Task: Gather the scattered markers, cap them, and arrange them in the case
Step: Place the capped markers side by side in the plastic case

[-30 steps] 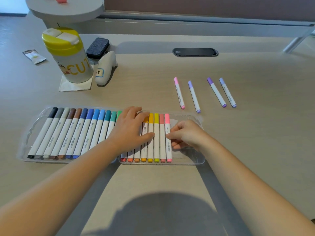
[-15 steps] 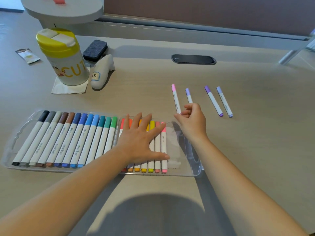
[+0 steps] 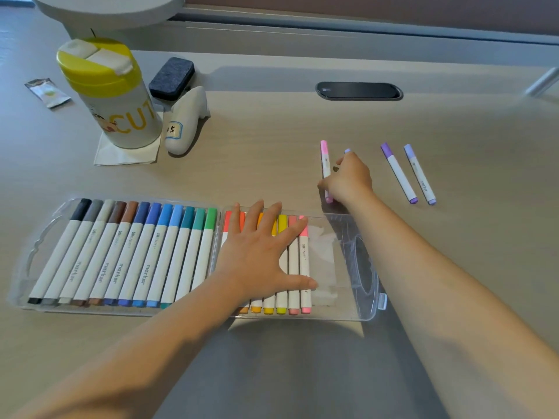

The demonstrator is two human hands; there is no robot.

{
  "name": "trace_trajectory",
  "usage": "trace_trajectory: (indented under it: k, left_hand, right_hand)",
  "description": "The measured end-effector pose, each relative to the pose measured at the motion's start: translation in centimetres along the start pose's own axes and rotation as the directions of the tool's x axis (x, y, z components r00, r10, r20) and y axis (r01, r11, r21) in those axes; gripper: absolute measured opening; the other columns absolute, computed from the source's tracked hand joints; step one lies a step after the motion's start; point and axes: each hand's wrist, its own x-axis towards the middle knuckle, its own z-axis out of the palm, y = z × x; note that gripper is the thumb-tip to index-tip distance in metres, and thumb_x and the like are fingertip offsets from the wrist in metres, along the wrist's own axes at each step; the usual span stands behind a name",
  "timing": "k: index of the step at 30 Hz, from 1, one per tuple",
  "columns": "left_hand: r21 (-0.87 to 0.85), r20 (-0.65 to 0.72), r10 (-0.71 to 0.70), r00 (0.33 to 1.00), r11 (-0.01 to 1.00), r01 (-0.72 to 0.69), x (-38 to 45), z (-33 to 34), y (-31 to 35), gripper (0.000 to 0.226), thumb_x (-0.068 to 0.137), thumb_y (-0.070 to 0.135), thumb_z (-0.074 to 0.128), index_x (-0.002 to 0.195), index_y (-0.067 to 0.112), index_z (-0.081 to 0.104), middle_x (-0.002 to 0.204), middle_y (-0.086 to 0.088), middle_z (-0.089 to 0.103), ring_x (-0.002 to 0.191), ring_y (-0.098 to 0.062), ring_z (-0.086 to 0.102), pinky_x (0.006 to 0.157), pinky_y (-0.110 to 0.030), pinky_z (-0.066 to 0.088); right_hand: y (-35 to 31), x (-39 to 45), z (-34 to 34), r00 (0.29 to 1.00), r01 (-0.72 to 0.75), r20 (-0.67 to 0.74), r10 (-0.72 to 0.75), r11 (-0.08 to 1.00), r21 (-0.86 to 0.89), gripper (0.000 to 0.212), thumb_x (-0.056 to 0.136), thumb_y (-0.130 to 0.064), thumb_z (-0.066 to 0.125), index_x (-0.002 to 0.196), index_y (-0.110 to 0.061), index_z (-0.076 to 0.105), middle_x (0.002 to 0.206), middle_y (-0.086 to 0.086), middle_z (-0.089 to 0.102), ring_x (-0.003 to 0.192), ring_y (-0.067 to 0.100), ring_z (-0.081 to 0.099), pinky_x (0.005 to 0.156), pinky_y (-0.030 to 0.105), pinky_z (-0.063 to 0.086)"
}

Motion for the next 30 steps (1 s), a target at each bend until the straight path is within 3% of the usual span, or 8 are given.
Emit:
trace_trajectory:
  k: [2,4,8,10,13,18,21,30]
  left_hand:
    - [-0.008,0.008,-0.001,1.0,1.0,0.002,0.0,0.0,0.0,0.094,0.064,0.088,0.028,0.142,0.047,-0.006,0.156,0.001,-0.007,0.143,-0.029,-0.012,0.111,-0.052,-0.013]
    - [-0.014,-0.004,0.0,1.0,1.0,0.0,0.0,-0.1,0.0,0.093,0.065,0.087,0.029,0.142,0.047,-0.006,0.156,0.001,-0.007,0.143,-0.029,-0.012,0.111,-0.052,-0.014]
    - [-0.004,-0.016,0.001,1.0,1.0,-0.001,-0.1,0.2,0.0,0.096,0.059,0.089,0.019,0.142,0.047,-0.005,0.156,0.001,-0.004,0.143,-0.029,-0.01,0.111,-0.052,-0.013]
    - [-0.004,-0.018,0.003,1.0,1.0,-0.003,-0.1,0.1,0.1,0.094,0.063,0.089,0.025,0.142,0.046,-0.004,0.156,0.001,-0.003,0.143,-0.029,-0.009,0.112,-0.052,-0.012]
    - [-0.006,-0.026,0.002,1.0,1.0,-0.002,-0.1,0.1,0.0,0.094,0.064,0.088,0.028,0.143,0.045,-0.001,0.156,0.0,-0.002,0.143,-0.029,-0.008,0.112,-0.053,-0.01]
    - [0.001,0.01,0.005,1.0,1.0,-0.005,0.0,-0.1,-0.1,0.113,0.047,0.096,0.018,0.144,0.042,-0.003,0.156,0.0,-0.002,0.143,-0.029,-0.008,0.112,-0.053,-0.009]
    - [-0.031,0.048,0.015,0.999,0.999,-0.013,-0.1,-0.6,-0.3,0.113,0.052,0.092,0.034,0.145,0.038,0.0,0.156,0.0,-0.004,0.143,-0.028,-0.009,0.113,-0.051,-0.01]
    - [-0.114,0.047,0.033,0.998,0.993,-0.027,-0.3,-1.2,-0.6,0.124,0.039,0.09,0.021,0.147,0.03,0.006,0.156,-0.001,0.002,0.143,-0.026,-0.007,0.114,-0.047,-0.009]
  right_hand:
    - [-0.6,-0.1,-1.0,0.985,-0.073,0.168,0.028,0.962,0.262,0.053,0.08,0.011,0.052,0.131,0.004,0.038,0.13,0.019,0.046,0.079,0.033,0.061,0.068,0.041,0.055]
    - [-1.0,-1.2,-2.2,0.961,-0.103,0.272,-0.048,0.852,0.513,0.045,0.083,0.014,0.044,0.127,0.005,0.039,0.096,0.018,0.051,0.068,0.028,0.058,0.063,0.037,0.055]
    - [-0.6,-4.1,-3.4,0.937,-0.078,0.308,-0.163,0.763,0.642,0.029,0.087,0.012,0.04,0.109,-0.007,0.038,0.084,0.009,0.044,0.068,0.023,0.06,0.053,0.027,0.057]
    - [0.1,-5.4,-3.6,0.923,-0.104,0.351,-0.159,0.774,0.624,0.012,0.091,0.004,0.041,0.09,-0.008,0.043,0.077,0.008,0.045,0.065,0.022,0.058,0.052,0.026,0.056]
    - [2.1,-6.5,-3.7,0.898,-0.133,0.422,-0.125,0.837,0.53,0.02,0.095,-0.011,0.045,0.075,-0.01,0.047,0.068,0.008,0.05,0.057,0.017,0.054,0.046,0.022,0.053]
    - [4.4,-7.6,-3.5,0.831,-0.184,0.553,-0.061,0.908,0.376,0.012,0.09,-0.004,0.053,0.078,-0.002,0.055,0.069,0.013,0.055,0.041,0.007,0.055,0.044,0.015,0.052]
    - [4.6,-8.1,-3.0,0.82,-0.143,0.568,-0.073,0.934,0.326,0.011,0.089,-0.001,0.053,0.078,-0.002,0.055,0.069,0.013,0.057,0.039,0.005,0.056,0.044,0.014,0.051]
    - [4.3,-9.2,-1.2,0.871,-0.008,0.484,-0.085,0.982,0.187,0.022,0.08,0.001,0.066,0.072,-0.01,0.049,0.06,0.009,0.058,0.05,0.017,0.054,0.056,0.029,0.053]
